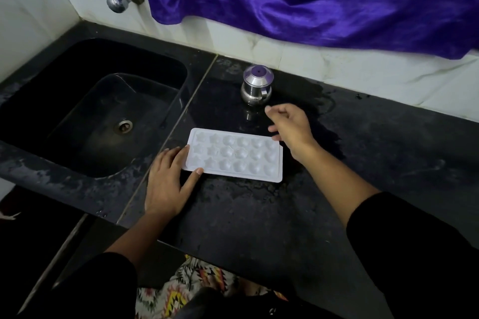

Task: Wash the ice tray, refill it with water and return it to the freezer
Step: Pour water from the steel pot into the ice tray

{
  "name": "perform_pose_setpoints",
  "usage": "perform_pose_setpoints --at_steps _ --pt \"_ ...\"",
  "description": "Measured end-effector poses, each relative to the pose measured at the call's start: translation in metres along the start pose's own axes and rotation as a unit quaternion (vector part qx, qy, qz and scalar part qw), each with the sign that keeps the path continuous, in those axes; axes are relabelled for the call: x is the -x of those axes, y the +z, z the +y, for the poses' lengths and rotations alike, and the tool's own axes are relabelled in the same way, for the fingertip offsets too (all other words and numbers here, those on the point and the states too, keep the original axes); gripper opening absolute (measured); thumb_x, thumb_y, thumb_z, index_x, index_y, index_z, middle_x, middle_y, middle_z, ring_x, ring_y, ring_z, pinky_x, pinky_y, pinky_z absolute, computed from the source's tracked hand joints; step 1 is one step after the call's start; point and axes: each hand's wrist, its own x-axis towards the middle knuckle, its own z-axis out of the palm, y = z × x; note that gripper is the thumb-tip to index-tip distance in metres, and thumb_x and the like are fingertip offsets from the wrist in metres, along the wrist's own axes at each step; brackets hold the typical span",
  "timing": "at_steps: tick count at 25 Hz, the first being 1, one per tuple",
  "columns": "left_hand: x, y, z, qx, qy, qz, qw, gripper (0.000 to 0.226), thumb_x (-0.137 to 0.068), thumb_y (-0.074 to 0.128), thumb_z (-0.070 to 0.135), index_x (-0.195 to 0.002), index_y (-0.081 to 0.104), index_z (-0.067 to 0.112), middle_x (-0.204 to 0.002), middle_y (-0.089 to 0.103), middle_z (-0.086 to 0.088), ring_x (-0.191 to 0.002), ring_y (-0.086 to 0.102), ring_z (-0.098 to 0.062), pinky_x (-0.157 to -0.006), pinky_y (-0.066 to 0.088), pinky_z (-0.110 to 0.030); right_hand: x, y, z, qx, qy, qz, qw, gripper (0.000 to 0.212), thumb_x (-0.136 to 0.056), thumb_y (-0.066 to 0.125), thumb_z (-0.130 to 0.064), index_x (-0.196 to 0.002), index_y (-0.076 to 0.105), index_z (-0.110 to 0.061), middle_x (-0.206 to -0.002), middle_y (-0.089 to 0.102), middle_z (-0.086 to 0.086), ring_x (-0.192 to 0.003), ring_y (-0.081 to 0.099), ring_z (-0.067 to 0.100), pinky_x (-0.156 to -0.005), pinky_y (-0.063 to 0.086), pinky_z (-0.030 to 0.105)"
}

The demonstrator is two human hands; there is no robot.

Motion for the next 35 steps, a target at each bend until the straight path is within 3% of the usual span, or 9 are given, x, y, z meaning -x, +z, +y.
perform_pose_setpoints --at_steps 3,8,12,15,18,24,28,30,35 --pt "0.000 0.001 0.000 -0.008 -0.001 0.005 1.000 0.071 -0.102 0.043 0.063 -0.157 0.045 0.020 -0.157 0.049 -0.007 -0.152 0.034 -0.029 -0.125 0.028 -0.052 -0.030 0.022 -0.015 -0.066 0.004 0.032 0.997 0.024 -0.099 0.068 -0.036 -0.107 0.068 -0.013 -0.092 0.069 -0.002 -0.075 0.067 0.013 -0.060 0.059 0.029" --pt "-0.002 0.005 -0.002 -0.010 -0.017 -0.002 1.000 0.072 -0.104 0.036 0.061 -0.161 0.038 0.017 -0.162 0.043 -0.007 -0.154 0.030 -0.028 -0.128 0.025 -0.050 -0.061 0.047 -0.012 -0.048 0.031 0.075 0.996 0.028 -0.101 0.065 -0.034 -0.082 0.060 -0.015 -0.074 0.063 -0.001 -0.066 0.063 0.013 -0.060 0.059 0.033" --pt "-0.002 0.005 -0.001 -0.004 -0.025 -0.002 1.000 0.073 -0.104 0.034 0.058 -0.162 0.037 0.014 -0.163 0.042 -0.010 -0.155 0.030 -0.029 -0.128 0.023 -0.049 -0.074 0.045 -0.010 -0.062 0.018 0.032 0.997 0.019 -0.103 0.058 -0.018 -0.087 0.064 -0.010 -0.078 0.063 0.001 -0.067 0.062 0.012 -0.056 0.056 0.027" --pt "-0.001 0.003 0.000 0.002 -0.027 -0.002 1.000 0.073 -0.103 0.033 0.057 -0.162 0.038 0.014 -0.163 0.043 -0.010 -0.155 0.030 -0.030 -0.128 0.024 -0.050 -0.075 0.038 -0.011 -0.167 0.051 0.004 0.985 0.024 -0.100 0.051 -0.006 -0.078 0.059 -0.009 -0.076 0.059 0.006 -0.066 0.059 0.016 -0.061 0.057 0.030" --pt "-0.001 0.003 -0.001 0.012 -0.028 -0.001 1.000 0.072 -0.103 0.033 0.056 -0.161 0.039 0.014 -0.161 0.044 -0.011 -0.154 0.031 -0.030 -0.127 0.026 -0.052 -0.060 0.021 -0.005 -0.223 0.053 -0.002 0.973 0.033 -0.100 0.048 -0.008 -0.068 0.054 -0.011 -0.065 0.055 0.003 -0.060 0.056 0.017 -0.062 0.056 0.033" --pt "-0.001 0.003 -0.002 0.022 -0.024 0.003 0.999 0.067 -0.104 0.033 0.051 -0.161 0.042 0.015 -0.159 0.047 -0.012 -0.153 0.034 -0.032 -0.125 0.028 -0.056 -0.014 -0.039 -0.010 -0.280 0.011 0.054 0.958 0.039 -0.097 0.042 -0.015 -0.058 0.041 -0.021 -0.053 0.040 -0.004 -0.050 0.034 0.014 -0.048 0.029 0.028" --pt "-0.001 0.003 -0.004 0.009 -0.005 0.006 1.000 0.063 -0.106 0.032 0.048 -0.160 0.043 0.018 -0.157 0.048 -0.013 -0.150 0.036 -0.034 -0.123 0.030 -0.058 0.015 -0.075 -0.009 -0.236 -0.016 0.107 0.966 0.037 -0.084 0.053 -0.023 -0.048 0.043 -0.027 -0.050 0.035 -0.007 -0.046 0.027 0.011 -0.043 0.021 0.025" --pt "-0.001 0.003 -0.003 0.005 -0.004 0.004 1.000 0.063 -0.106 0.031 0.047 -0.161 0.042 0.017 -0.157 0.048 -0.013 -0.150 0.037 -0.034 -0.124 0.029 -0.058 0.023 -0.087 -0.008 -0.190 -0.021 0.130 0.973 0.040 -0.086 0.058 -0.021 -0.049 0.046 -0.025 -0.047 0.035 -0.008 -0.043 0.027 0.008 -0.041 0.020 0.023" --pt "0.000 0.002 0.001 -0.001 -0.004 0.010 1.000 0.068 -0.105 0.037 0.053 -0.159 0.040 0.011 -0.160 0.047 -0.012 -0.150 0.037 -0.033 -0.125 0.029 -0.054 0.028 -0.099 -0.002 -0.077 -0.091 0.140 0.983 0.032 -0.082 0.067 -0.022 -0.064 0.057 0.002 -0.055 0.038 0.005 -0.053 0.036 0.015 -0.053 0.029 0.026"
